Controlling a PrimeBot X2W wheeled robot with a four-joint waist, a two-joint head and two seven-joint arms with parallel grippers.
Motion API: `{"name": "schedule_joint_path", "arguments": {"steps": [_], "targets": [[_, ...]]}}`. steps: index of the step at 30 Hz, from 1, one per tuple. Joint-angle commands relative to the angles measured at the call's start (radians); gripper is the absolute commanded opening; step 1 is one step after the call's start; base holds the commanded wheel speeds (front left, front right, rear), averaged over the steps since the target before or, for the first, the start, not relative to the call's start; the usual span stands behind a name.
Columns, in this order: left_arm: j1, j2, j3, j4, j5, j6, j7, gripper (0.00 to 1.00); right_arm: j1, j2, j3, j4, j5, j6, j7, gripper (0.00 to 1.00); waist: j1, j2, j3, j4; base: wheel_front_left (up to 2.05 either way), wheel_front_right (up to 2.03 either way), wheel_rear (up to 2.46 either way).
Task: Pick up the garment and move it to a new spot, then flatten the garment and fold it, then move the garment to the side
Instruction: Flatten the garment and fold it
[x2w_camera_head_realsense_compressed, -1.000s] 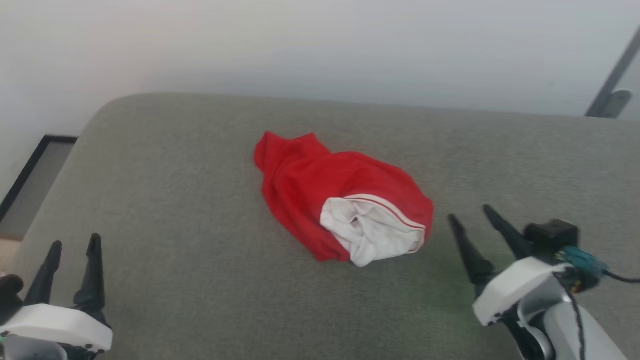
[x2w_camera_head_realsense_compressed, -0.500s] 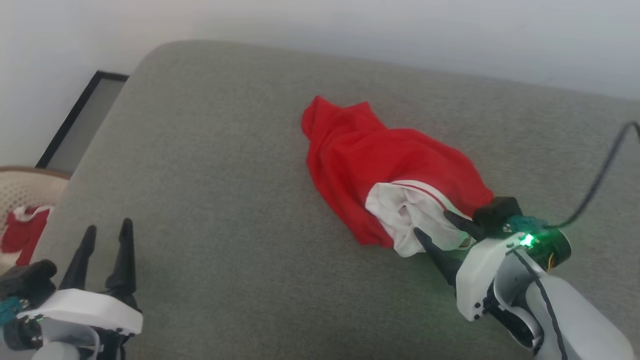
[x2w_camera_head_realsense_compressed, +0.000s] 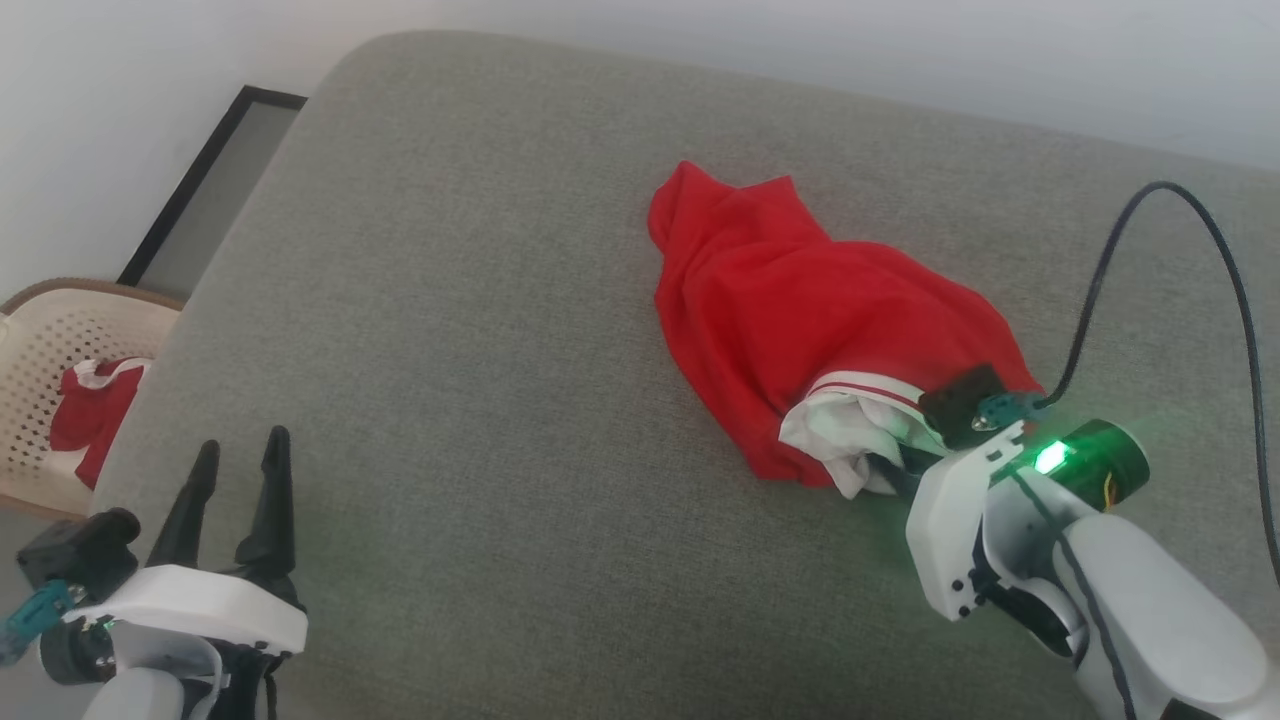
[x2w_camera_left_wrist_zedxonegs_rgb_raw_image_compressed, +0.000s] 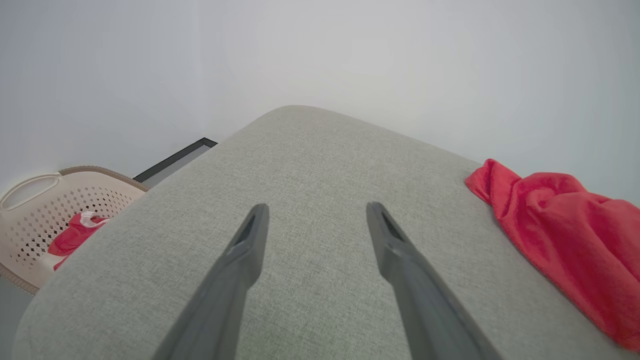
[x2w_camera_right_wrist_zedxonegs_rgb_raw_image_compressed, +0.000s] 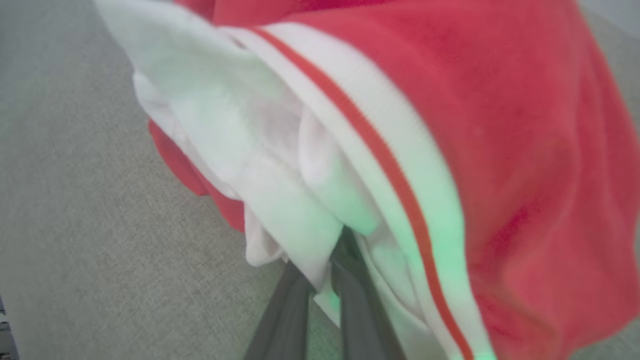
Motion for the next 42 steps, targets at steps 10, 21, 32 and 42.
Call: {"name": "schedule_joint_path", "arguments": {"steps": [10, 21, 32, 42], "targets": [[0.012, -0.004, 0.075, 0.013, 0.039, -0.031, -0.004, 1.0, 0.057, -0.058, -0.115, -0.159, 0.03, 0.0, 0.076, 0.0, 0.0, 0.0, -0.028, -0.074, 0.0, 0.0, 0.0], [0.005, 0.01, 0.101, 0.012, 0.065, -0.039, -0.004, 1.0, 0.201, -0.164, -0.355, -0.323, 0.04, 0.0, 0.184, 0.0, 0.0, 0.0, -0.044, -0.165, 0.0, 0.0, 0.0], [-0.012, 0.017, 0.095, 0.02, 0.075, -0.043, -0.004, 1.0, 0.333, -0.154, -0.471, -0.218, 0.054, 0.0, 0.215, 0.0, 0.0, 0.0, -0.036, -0.197, 0.0, 0.0, 0.0], [-0.022, 0.029, 0.076, 0.043, 0.077, -0.046, -0.001, 1.0, 0.29, -0.12, -0.427, -0.092, 0.09, 0.0, 0.173, 1.0, 0.0, 0.0, -0.059, -0.213, 0.0, 0.0, 0.0]]}}
